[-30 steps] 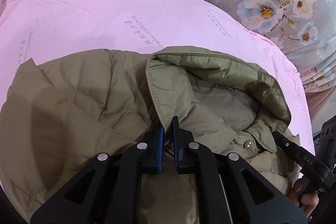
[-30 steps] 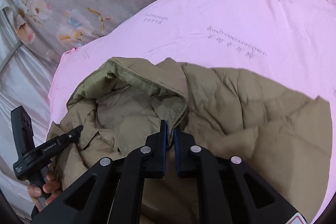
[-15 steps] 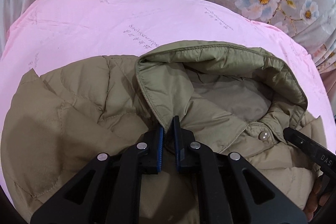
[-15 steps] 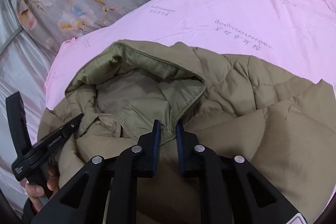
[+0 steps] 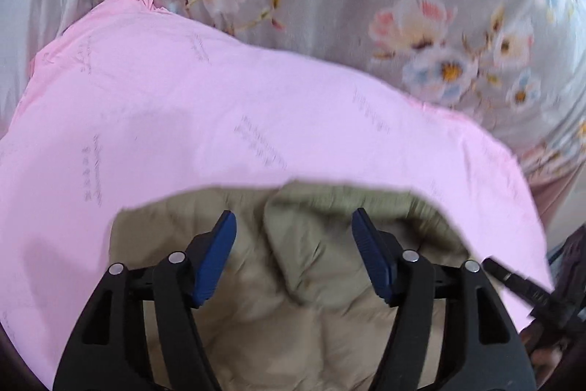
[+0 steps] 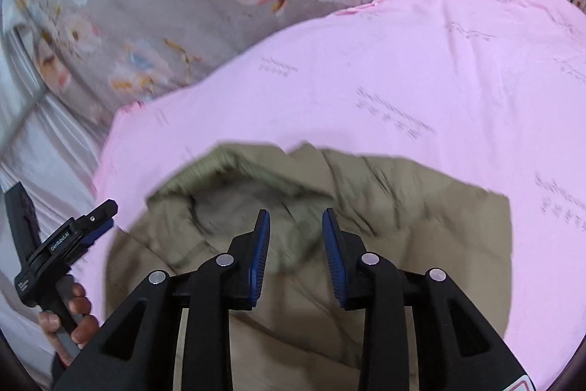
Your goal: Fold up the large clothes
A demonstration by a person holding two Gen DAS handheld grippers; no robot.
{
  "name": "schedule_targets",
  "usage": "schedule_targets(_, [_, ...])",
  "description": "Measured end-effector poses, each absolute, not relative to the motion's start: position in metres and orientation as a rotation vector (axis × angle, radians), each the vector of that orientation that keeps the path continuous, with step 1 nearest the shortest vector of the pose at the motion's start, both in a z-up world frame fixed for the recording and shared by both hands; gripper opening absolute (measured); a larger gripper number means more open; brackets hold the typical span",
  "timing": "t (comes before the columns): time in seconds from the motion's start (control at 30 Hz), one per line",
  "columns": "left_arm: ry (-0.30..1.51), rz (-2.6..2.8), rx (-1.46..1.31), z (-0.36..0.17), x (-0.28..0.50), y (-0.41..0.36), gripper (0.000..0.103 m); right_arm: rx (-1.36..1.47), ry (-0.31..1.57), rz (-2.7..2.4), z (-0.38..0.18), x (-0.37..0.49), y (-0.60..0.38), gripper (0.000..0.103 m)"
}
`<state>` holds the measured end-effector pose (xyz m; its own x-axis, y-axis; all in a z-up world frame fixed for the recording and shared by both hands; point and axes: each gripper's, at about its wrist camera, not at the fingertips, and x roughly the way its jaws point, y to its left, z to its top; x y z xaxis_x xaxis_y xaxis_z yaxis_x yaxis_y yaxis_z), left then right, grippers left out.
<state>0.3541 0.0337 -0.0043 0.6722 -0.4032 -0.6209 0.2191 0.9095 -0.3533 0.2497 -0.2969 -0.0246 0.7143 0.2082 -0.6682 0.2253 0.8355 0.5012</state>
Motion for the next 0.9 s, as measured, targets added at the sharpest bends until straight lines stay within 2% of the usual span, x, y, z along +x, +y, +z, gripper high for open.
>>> schedule_targets(0.13, [0.803, -0.335, -0.364, 0.007, 0.401, 0.025, 0.064, 0.629, 0.731, -0.025, -0.008, 0.290, -0.294, 0.031])
schedule_targets(0.27, [0.954, -0.345, -0.449, -0.024, 0.445, 0.004, 0.063, 0.677, 0.748, -0.090, -0.023, 0.327, -0.295, 0.031])
schedule_targets(0.33, [1.041, -0.320, -0.449, -0.047, 0.455, -0.004, 0.056, 0.646, 0.806, -0.105, -0.037, 0.339, -0.290, 0.032])
schedule_targets(0.4, [1.110, -0.333, -0.409, -0.064, 0.452, -0.012, 0.042, 0.566, 0.912, -0.059, -0.051, 0.345, -0.276, 0.032])
schedule_targets(0.57, [1.040, -0.343, -0.097, -0.066, 0.408, -0.026, 0.033, 0.296, 0.954, 0.012, -0.053, 0.311, -0.244, 0.031])
schedule_targets(0.63, [1.036, -0.331, -0.046, -0.072, 0.400, -0.026, 0.033, 0.267, 0.964, -0.014, -0.058, 0.302, -0.247, 0.028])
schedule_targets(0.67, [1.028, -0.326, -0.021, -0.076, 0.397, -0.027, 0.033, 0.256, 0.966, -0.043, -0.061, 0.300, -0.250, 0.022])
schedule_targets(0.9, [0.897, -0.285, 0.055, -0.092, 0.378, -0.030, 0.033, 0.254, 0.968, -0.072, -0.080, 0.290, -0.264, 0.021])
